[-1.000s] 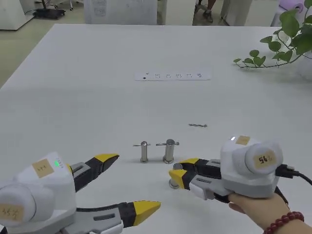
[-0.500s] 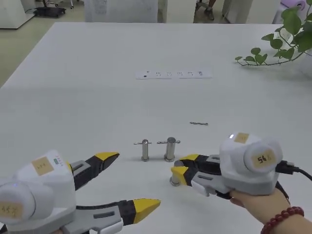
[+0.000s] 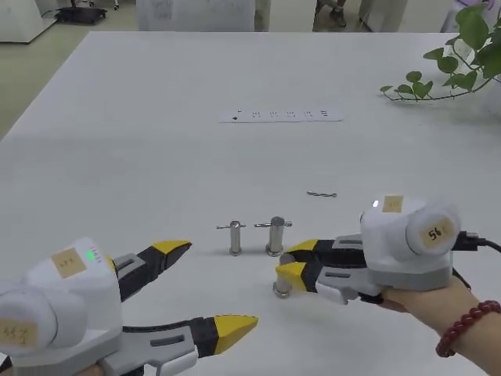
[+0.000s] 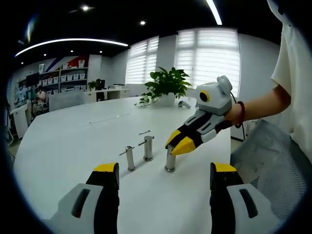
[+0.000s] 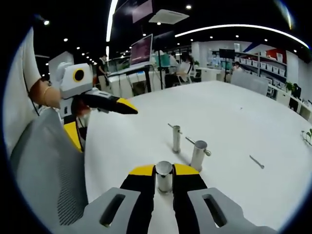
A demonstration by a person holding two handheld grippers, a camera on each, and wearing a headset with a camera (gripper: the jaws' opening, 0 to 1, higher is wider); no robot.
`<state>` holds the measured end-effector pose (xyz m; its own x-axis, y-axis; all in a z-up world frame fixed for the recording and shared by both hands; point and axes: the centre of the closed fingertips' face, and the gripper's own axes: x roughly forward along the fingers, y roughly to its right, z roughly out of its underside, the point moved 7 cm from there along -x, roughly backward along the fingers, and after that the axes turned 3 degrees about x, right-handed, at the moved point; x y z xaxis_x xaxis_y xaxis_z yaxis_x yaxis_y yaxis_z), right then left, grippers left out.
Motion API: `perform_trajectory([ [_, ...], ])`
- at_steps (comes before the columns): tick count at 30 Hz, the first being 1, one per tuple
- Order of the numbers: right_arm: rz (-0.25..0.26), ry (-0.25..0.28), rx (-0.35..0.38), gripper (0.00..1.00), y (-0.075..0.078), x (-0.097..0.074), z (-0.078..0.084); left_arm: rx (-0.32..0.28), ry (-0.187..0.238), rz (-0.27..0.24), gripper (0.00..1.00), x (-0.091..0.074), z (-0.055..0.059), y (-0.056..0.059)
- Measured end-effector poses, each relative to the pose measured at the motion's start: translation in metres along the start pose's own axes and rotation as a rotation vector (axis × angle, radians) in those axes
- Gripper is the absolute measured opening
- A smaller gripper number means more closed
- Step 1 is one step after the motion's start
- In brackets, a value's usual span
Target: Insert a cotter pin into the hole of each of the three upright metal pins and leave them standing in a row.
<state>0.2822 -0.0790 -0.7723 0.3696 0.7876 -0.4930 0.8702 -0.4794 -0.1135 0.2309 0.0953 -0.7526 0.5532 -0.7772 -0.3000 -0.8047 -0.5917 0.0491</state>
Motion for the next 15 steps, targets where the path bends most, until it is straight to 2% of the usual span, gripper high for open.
perform_trajectory([
  [8, -0.125, -0.013, -0.073, 0.13, 0.0021, -0.0009, -0.0039, 0.001, -0.004, 0.0, 0.76, 0.0006, 0.0004, -0.0005],
  [15, -0.209, -0.031, -0.134, 0.13, 0.0042, 0.0005, -0.0038, 0.0, -0.009, -0.006, 0.76, -0.0002, 0.001, -0.0019],
])
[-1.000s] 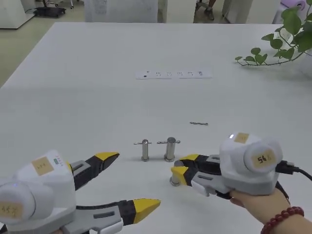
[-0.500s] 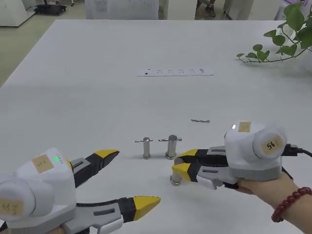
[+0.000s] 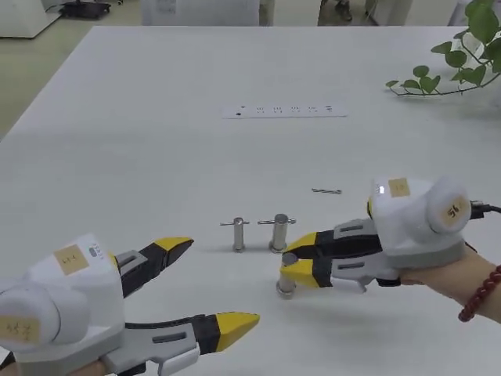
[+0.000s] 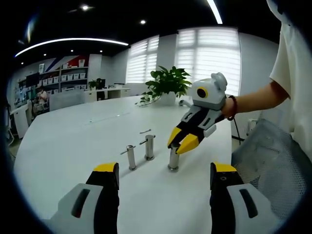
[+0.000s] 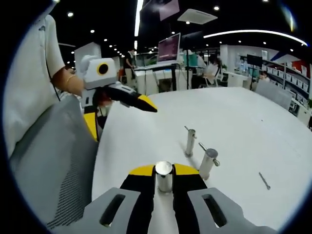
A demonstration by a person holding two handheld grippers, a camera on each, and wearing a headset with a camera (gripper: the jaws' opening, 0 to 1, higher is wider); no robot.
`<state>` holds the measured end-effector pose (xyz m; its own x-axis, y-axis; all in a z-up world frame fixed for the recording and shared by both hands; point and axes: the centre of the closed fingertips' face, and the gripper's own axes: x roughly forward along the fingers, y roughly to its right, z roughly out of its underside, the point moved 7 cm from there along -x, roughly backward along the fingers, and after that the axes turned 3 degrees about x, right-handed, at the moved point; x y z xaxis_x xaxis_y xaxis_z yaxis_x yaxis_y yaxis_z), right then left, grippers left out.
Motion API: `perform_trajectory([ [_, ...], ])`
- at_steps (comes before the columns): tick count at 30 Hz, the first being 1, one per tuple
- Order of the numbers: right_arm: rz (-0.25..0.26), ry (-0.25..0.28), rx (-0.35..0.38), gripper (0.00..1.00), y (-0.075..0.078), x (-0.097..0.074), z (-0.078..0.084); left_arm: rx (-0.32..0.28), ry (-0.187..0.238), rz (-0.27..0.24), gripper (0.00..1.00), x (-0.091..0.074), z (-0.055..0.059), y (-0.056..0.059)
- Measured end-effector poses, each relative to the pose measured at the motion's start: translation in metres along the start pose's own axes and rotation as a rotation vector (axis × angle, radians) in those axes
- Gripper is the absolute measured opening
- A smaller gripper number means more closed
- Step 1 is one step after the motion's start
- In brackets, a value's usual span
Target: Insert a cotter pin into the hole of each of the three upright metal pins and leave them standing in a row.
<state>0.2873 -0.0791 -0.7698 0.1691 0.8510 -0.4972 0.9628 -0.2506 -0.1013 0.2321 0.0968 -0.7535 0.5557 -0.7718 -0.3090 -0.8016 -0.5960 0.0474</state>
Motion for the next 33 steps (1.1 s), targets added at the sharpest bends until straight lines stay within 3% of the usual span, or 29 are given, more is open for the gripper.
perform_trajectory([
  [3, -0.048, -0.006, -0.025, 0.13, 0.0006, 0.0009, -0.0003, -0.002, -0.002, -0.003, 0.76, -0.0004, 0.0004, -0.0007],
  [12, -0.119, -0.01, -0.064, 0.13, 0.0036, 0.0045, -0.0037, -0.004, -0.002, -0.007, 0.76, -0.0007, 0.0004, -0.0006],
  [26, -0.183, -0.035, -0.114, 0.13, 0.0019, 0.0073, 0.0018, -0.012, -0.003, -0.012, 0.76, -0.0017, 0.0008, -0.0002],
  [33, -0.184, -0.018, -0.12, 0.14, 0.0012, 0.0056, 0.0038, -0.014, -0.011, -0.012, 0.76, -0.0017, 0.0017, 0.0018],
])
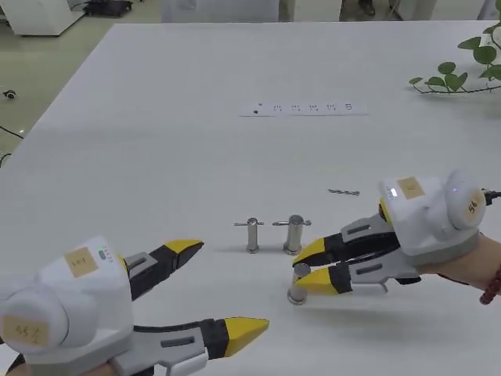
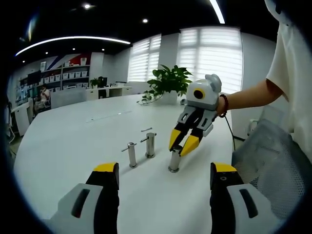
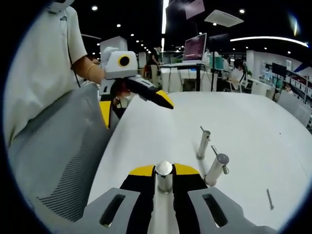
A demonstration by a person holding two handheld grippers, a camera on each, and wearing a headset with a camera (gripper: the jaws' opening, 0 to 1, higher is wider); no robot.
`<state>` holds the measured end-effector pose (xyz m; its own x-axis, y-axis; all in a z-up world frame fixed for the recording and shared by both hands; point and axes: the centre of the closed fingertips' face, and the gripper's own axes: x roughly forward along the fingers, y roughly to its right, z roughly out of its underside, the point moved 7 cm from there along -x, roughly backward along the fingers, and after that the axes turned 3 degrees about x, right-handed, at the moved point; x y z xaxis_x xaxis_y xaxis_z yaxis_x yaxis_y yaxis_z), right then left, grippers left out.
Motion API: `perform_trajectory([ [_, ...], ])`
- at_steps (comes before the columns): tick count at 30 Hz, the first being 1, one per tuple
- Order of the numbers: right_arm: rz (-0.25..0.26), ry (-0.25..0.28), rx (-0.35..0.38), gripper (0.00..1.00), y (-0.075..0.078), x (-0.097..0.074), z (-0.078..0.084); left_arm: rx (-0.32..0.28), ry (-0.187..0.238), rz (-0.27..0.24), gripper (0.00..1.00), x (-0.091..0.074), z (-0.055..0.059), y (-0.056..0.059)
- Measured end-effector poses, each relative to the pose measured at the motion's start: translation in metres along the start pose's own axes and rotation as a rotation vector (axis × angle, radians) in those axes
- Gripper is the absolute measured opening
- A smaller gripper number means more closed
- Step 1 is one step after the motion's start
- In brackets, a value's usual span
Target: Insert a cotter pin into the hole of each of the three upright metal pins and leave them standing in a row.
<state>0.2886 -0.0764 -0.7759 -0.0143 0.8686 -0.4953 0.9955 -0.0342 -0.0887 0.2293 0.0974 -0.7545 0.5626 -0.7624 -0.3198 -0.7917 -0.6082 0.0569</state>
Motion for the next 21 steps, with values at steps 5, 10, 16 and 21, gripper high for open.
perform_trajectory([
  [5, 0.0, 0.008, 0.007, 0.14, -0.0012, 0.0001, 0.0006, 0.0, 0.0, -0.003, 0.76, 0.0002, -0.0004, 0.0007],
  [10, 0.002, 0.014, 0.028, 0.15, -0.0019, 0.0001, 0.0007, 0.001, 0.0, -0.003, 0.76, 0.0007, -0.0012, 0.0013],
  [16, 0.007, 0.032, 0.053, 0.18, -0.004, -0.0007, 0.0005, 0.0, 0.0, -0.001, 0.76, 0.0015, -0.0011, 0.0016],
  [21, 0.022, 0.053, 0.083, 0.2, -0.006, -0.0023, -0.0015, 0.001, 0.005, 0.0, 0.77, 0.002, -0.0021, 0.0012],
])
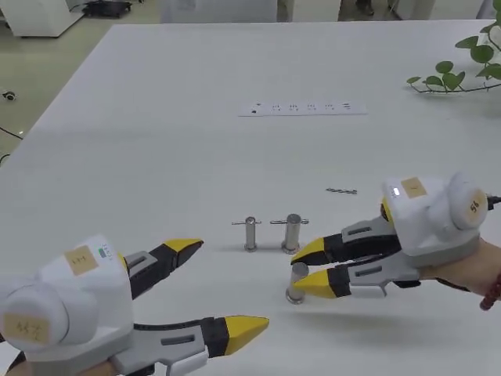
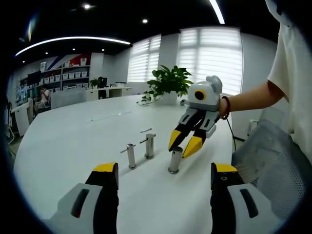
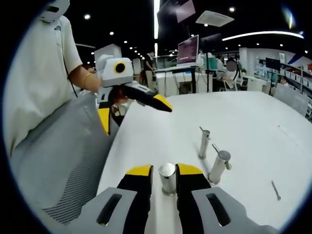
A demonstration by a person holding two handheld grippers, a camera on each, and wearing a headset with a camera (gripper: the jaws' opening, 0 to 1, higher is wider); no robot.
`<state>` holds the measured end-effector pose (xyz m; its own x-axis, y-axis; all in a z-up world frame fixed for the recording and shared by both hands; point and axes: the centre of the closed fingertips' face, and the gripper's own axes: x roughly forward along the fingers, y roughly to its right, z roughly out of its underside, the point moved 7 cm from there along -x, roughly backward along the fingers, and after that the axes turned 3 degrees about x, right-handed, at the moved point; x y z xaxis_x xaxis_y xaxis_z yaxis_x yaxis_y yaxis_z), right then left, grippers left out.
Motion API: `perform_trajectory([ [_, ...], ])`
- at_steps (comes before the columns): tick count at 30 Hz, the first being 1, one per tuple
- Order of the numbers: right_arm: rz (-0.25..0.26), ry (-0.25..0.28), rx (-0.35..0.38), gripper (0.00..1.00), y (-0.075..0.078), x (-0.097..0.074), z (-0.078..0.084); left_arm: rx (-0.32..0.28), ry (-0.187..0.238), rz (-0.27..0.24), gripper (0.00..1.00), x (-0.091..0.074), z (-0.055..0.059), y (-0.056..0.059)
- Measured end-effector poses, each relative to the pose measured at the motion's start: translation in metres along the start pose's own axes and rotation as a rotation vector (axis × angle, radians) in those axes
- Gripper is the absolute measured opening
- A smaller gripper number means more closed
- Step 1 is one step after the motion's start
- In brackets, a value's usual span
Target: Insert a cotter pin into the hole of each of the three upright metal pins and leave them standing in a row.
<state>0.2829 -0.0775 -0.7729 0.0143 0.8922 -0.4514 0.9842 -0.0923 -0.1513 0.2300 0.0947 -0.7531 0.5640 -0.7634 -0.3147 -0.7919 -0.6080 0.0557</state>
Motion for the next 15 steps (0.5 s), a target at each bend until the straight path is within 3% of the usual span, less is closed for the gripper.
perform_trajectory([
  [5, 0.013, 0.006, 0.023, 0.24, -0.003, -0.001, -0.001, 0.0, 0.005, 0.002, 0.78, 0.001, -0.001, 0.0],
  [15, 0.089, 0.037, 0.128, 0.34, -0.005, -0.011, -0.007, -0.005, 0.014, 0.012, 0.81, 0.002, -0.003, 0.002],
])
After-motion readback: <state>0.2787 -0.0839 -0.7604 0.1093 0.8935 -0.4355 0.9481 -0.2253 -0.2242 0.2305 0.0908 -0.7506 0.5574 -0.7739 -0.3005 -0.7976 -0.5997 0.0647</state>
